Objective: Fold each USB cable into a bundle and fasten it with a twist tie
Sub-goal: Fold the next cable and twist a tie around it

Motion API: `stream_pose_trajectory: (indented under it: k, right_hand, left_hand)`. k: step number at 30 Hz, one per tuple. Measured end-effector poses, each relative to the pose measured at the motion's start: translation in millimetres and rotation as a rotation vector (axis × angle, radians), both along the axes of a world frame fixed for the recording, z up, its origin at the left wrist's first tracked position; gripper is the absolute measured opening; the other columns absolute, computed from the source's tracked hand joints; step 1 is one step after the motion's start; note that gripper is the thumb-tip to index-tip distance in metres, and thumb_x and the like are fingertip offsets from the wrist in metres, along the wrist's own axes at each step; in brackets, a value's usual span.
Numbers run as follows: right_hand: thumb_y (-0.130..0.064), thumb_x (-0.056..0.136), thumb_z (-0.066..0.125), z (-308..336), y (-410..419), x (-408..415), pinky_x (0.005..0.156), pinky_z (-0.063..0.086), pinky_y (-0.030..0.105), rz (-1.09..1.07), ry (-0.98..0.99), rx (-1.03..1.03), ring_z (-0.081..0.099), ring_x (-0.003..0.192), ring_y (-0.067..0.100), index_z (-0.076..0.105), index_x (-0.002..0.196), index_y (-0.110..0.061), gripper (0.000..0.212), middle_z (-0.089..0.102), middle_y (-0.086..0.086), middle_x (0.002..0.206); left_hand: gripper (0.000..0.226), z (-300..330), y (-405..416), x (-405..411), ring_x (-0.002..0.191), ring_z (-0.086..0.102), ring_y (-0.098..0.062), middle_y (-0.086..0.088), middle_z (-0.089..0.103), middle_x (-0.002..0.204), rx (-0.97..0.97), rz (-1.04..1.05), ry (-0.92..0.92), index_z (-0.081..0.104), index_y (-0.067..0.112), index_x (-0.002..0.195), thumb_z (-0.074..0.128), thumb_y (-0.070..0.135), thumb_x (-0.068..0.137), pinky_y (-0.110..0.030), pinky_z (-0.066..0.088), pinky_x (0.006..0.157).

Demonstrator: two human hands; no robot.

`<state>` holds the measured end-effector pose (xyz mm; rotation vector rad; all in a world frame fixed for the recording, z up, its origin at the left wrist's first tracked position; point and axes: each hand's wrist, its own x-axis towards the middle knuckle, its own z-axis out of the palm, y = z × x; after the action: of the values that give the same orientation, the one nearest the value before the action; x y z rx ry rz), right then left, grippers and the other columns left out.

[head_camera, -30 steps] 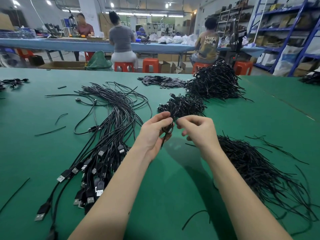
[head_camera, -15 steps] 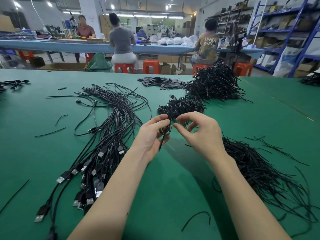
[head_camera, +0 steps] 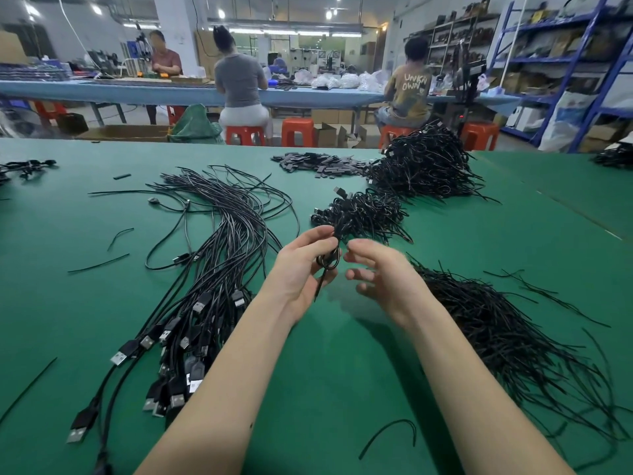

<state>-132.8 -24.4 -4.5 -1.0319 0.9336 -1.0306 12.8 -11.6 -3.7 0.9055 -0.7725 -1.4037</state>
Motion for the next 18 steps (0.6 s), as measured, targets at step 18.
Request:
stream_pose_trajectory:
  k: [18]
  right_hand:
    - [-0.046, 0.088, 0.070, -18, -4, -7, 0.064, 0.050, 0.020, -0.379, 0.769, -0.974, 0.064, 0.069, 0.001, 0.061, 0.106, -0.043, 0.021, 0.065, -0.030, 0.095]
  left_hand:
    - [0.016, -4, 0, 6, 0.062, 0.064, -0.011, -0.002, 0.069, 0.071, 0.109, -0.003, 0.055, 0.069, 0.021, 0.093, 0.066, 0.005, 0.089, -0.024, 0.050, 0.052]
